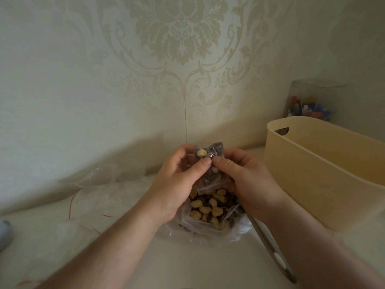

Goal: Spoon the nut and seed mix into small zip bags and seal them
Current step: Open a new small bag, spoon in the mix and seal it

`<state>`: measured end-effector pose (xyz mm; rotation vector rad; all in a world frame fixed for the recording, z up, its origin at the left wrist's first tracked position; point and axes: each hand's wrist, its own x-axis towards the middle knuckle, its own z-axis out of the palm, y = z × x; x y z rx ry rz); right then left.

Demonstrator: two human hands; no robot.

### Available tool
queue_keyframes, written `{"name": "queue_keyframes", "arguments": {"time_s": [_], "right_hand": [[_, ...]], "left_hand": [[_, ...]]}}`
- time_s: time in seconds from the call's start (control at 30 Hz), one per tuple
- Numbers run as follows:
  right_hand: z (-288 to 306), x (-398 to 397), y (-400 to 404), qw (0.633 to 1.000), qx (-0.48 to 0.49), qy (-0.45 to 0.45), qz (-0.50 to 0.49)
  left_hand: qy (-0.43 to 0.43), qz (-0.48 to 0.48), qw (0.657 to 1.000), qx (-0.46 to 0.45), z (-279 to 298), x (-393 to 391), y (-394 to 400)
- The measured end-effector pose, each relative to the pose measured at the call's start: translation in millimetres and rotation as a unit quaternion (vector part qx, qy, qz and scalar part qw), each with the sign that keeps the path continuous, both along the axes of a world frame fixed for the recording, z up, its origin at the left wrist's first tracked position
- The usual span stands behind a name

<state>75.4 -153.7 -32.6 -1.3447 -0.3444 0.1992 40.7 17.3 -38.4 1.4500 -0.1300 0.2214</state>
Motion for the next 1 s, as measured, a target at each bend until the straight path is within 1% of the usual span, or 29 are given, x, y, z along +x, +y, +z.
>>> {"name": "queue_keyframes", "arguments": {"time_s": [0.1,0.27,0.47,0.53,0.57,0.67,0.7,0.8,0.9,1.0], "right_hand": [[1.1,0.4,0.7,1.000,-0.003,-0.001,-0.020],[-0.3,1.3,-0.1,1.000,0.019,0.019,0.005],[-1.9,-0.8,2.3,0.999,-0.037,-0.013,0.006],[-1.2,-1.1,1.4,0.999,-0.043,-0.021,-0.003],[-0.5,-1.0,0.9,0.999,-0.041,-0.025,-0.005],[0.0,-0.7,-0.1,0.999,-0.032,-0.041,0.007],[-0.5,0.1,-0.1,0.999,-0.029,-0.042,0.005],[-2.7,4.2,0.2,0.999,-0.017,-0.040,-0.014],[-2.4,4.6,0.5,1.000,-0.002,-0.018,-0.002],[-4.2,2.9,1.1,0.999,-0.041,-0.031,0.007]], "left_hand": [[-0.010,0.001,1.000,0.028,-0.5,-0.4,-0.2],[-0.041,0.054,0.997,0.042,-1.7,2.1,-1.5],[-0.021,0.072,0.997,0.011,0.7,1.3,0.0],[-0.013,0.051,0.999,-0.004,1.5,1.1,2.3],[-0.007,0.034,0.999,0.002,2.3,0.8,3.8],[0.010,0.001,0.998,0.066,4.2,-0.8,3.0],[0.011,0.000,0.997,0.075,4.3,-1.1,1.9],[0.005,0.007,0.998,0.056,3.2,0.0,1.2],[0.008,0.016,1.000,0.013,0.6,2.5,0.4],[0.021,0.011,1.000,-0.014,-0.6,3.8,1.0]]}}
